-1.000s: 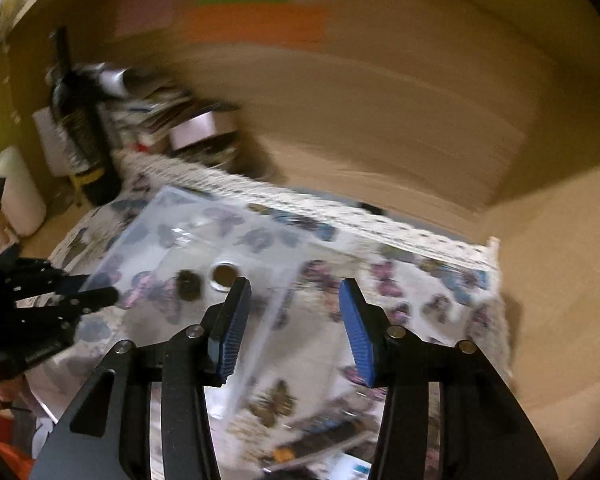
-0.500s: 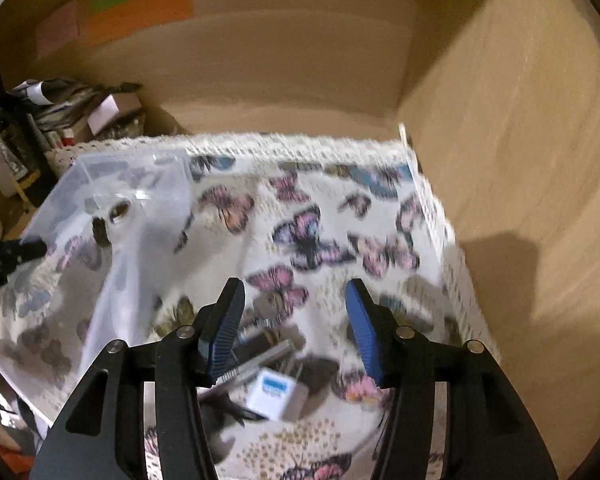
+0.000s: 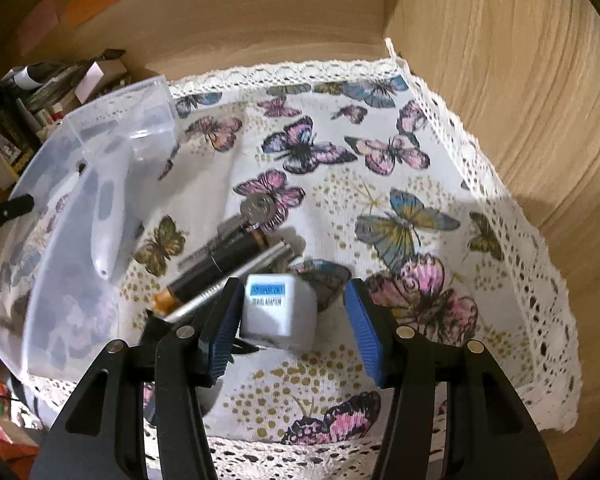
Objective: Organize rigid objects
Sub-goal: 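Move the right tool to the white travel adaptor and grasp it, then carry the travel adaptor into the clear box and open the right tool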
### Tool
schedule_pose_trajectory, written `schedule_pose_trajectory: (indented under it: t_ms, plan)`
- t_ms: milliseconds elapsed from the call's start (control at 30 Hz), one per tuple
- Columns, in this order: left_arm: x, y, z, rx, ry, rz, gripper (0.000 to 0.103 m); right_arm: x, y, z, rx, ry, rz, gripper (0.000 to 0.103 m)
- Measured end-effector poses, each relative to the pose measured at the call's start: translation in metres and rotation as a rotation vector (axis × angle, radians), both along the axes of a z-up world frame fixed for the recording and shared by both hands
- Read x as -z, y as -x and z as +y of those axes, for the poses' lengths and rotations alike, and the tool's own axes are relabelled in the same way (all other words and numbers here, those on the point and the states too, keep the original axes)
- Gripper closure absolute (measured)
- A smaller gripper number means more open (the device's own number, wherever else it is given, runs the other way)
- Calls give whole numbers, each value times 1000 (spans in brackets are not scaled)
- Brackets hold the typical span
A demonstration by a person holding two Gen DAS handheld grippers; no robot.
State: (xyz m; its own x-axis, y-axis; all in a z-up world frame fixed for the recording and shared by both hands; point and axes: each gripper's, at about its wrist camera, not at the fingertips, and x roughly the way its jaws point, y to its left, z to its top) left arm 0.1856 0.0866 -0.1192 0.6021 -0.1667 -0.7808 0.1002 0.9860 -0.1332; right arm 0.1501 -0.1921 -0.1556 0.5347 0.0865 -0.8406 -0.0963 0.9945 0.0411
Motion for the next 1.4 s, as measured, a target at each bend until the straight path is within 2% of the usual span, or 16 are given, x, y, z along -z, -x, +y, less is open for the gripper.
schedule_pose_trajectory:
  t_ms: [100,133,367,767,1133,1400]
  plan:
    - [0,0,0,-2,-2,0,89,6,1,-2,-5,-11,6,61]
    - [0,0,0,-3,-1,1,89,6,2,-2,-8,-8,5,68]
    - [0,1,-1,-4,-3,2,89,-9,3,-3,5,4,-55,68]
    - [1,2,0,-5,4,0,89,-66,-6,9,-15,-19,-227,68]
    - [1,1,1,-3,21,-1,89,-91,-18,68,-202,0,-283,68]
    - [1,1,2,2,26,-5,88,-84,-31,115,-332,8,-255,68]
